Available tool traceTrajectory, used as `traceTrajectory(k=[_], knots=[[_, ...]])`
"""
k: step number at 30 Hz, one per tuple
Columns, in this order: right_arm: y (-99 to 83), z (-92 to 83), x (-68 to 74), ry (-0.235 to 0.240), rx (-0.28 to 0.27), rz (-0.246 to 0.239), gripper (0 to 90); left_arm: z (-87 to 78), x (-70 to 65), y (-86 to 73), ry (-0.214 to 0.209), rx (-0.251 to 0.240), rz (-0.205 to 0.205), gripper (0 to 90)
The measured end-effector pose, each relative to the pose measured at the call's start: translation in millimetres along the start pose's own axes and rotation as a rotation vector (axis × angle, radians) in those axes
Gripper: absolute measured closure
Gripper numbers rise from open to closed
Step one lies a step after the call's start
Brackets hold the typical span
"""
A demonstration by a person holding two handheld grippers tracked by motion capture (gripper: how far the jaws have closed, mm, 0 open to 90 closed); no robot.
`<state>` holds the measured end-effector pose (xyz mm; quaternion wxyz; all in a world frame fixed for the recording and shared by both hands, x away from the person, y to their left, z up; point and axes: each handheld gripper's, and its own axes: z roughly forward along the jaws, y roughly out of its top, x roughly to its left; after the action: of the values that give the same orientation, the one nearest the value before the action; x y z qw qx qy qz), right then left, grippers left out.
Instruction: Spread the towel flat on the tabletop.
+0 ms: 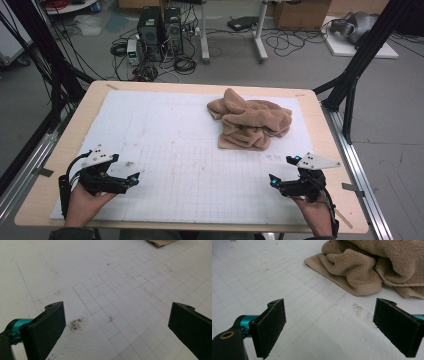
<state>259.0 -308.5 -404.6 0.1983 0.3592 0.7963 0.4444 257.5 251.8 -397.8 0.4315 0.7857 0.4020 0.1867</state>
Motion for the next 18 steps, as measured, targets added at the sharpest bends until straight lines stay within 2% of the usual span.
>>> traceTrajectory(k=[7, 18], knots=[[-4.0, -3.1, -5.2, 0.013, -0.007, 0.03, 10.3, 0.7, -2.9, 0.5, -0.008, 0.002, 0.007, 1.8], [-2.3, -7.6, -1.0, 0.016, -0.004, 0.006, 10.2, -1.0, -5.3, 2.0, -0.017, -0.003, 0.02, 1.8]])
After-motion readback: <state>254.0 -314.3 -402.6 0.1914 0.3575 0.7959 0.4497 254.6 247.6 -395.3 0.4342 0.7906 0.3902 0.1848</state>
